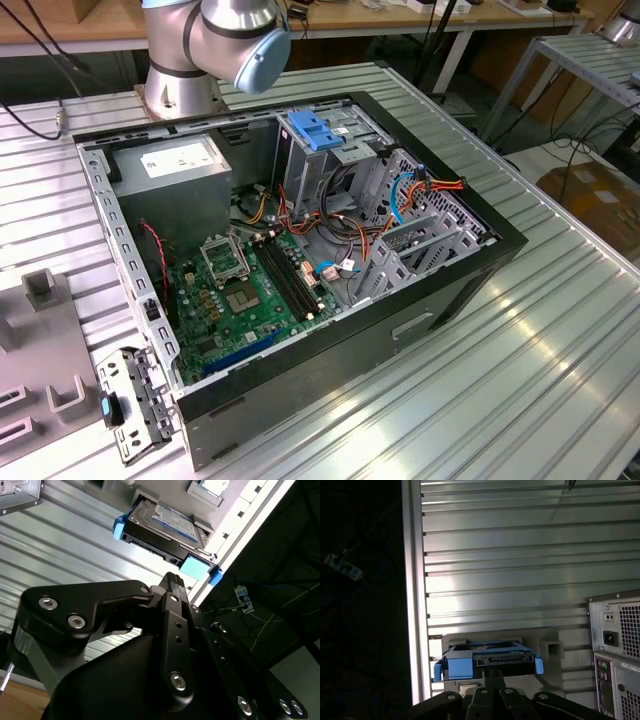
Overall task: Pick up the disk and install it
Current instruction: 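Reach for the disk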
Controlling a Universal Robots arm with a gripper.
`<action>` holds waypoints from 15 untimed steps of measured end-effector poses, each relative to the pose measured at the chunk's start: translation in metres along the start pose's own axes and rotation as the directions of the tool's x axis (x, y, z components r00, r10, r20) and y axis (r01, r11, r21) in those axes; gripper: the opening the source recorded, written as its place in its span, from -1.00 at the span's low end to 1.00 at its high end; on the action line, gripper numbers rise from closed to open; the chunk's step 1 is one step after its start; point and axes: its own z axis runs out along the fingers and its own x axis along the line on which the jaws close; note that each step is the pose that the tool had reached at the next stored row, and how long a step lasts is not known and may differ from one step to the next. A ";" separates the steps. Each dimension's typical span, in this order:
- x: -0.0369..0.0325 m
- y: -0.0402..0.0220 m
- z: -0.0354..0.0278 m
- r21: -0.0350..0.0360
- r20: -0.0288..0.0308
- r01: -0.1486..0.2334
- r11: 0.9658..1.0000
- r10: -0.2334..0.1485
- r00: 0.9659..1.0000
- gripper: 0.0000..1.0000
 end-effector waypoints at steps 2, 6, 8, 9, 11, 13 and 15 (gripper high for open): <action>0.0045 -0.0003 -0.0002 0.000 0.000 0.000 1.000 0.000 1.000 -0.79; 0.0179 -0.0013 -0.0003 0.000 0.000 0.000 1.000 0.000 1.000 -0.79; 0.0201 -0.0015 -0.0004 0.000 -0.001 0.000 1.000 0.000 1.000 -0.79; 0.0216 -0.0016 -0.0004 0.000 -0.001 0.000 1.000 0.000 1.000 -0.79; 0.0234 -0.0017 -0.0004 0.000 -0.001 0.000 1.000 0.000 1.000 -0.79; 0.0245 -0.0019 -0.0005 0.000 -0.001 0.000 1.000 0.000 1.000 -0.79; 0.0250 -0.0018 -0.0005 0.000 -0.001 0.000 1.000 0.000 1.000 -0.79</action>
